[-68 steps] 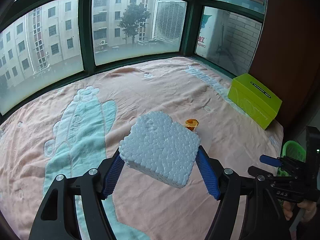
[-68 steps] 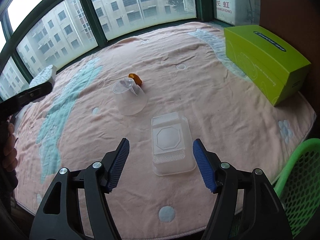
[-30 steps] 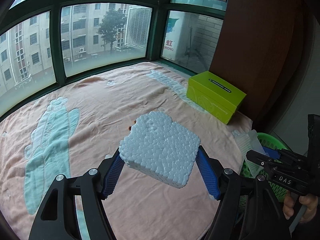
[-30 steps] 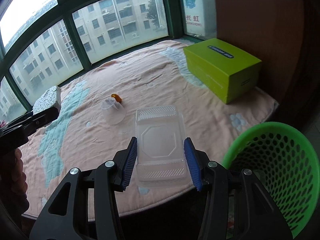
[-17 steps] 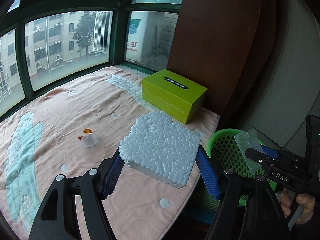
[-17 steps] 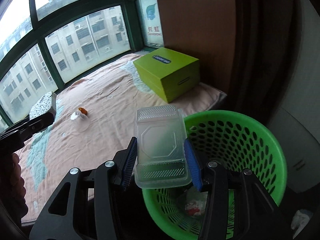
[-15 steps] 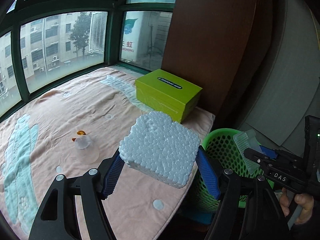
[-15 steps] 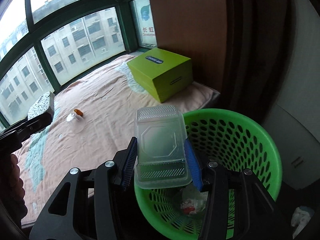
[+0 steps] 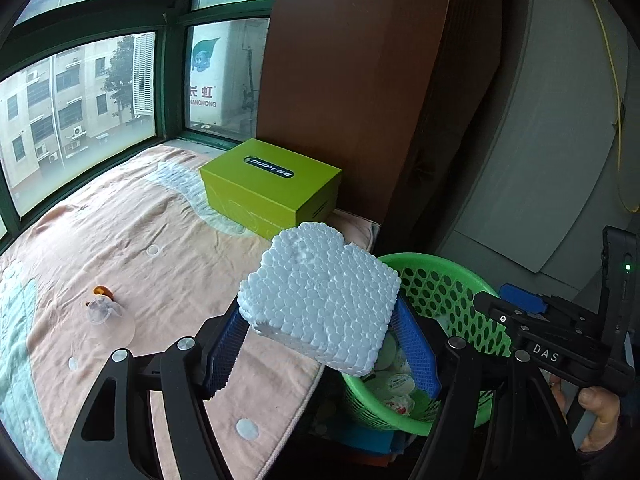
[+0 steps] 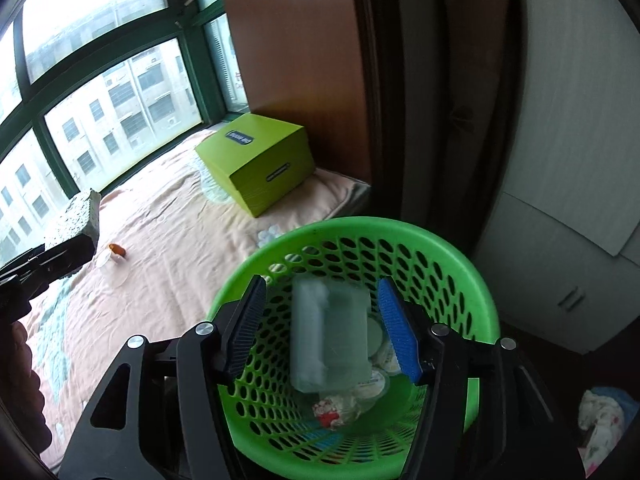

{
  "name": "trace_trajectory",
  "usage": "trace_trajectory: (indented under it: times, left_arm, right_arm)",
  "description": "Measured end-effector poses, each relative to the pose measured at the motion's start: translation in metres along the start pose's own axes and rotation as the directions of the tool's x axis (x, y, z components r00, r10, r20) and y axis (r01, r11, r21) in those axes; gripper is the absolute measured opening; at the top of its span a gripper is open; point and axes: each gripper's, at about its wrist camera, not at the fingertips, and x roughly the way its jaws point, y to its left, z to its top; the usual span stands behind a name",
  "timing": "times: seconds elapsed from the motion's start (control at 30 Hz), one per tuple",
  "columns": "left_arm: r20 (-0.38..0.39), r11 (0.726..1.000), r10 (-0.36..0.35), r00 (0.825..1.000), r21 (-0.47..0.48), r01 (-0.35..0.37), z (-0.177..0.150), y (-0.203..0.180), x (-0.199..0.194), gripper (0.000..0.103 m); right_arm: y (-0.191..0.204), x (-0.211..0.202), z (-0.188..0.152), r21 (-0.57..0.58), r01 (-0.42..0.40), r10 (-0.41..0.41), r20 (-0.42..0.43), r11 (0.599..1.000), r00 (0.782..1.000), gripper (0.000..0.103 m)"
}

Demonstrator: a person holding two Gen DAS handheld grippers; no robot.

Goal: Collect trash
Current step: 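Lower the foam block and clear box into the green wastebasket and open both tools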

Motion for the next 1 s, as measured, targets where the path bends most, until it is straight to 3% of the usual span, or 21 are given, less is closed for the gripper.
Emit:
trace_trajectory:
  times: [0.37,0.9,1.0]
  left_arm:
    - [-0.062,0.997,-0.052,0.997,0.05,0.055,0.001,-0.043,0.031,0.069]
    - [-0.119,0.99,-0.113,0.986,0.072,0.122,-0.003,-0.085,0.055,0.069]
    - [-0.131,0.988,-0.125,0.984,0.071,0.135,-0.003,-0.088,0.058,0.073]
  right_arm:
    - [-0.031,-0.022,-0.001,0.061,0.031,-0.034,0.045,0.998,0.998,0.069]
    - [-0.05,-0.038,-0.004,0.116,0.029,-0.04,0.093,0.993,0.995,0.071]
    - [-0.053,-0.039,-0.005,0.123,0.03,-0.041,0.094,0.992,0.995,0.071]
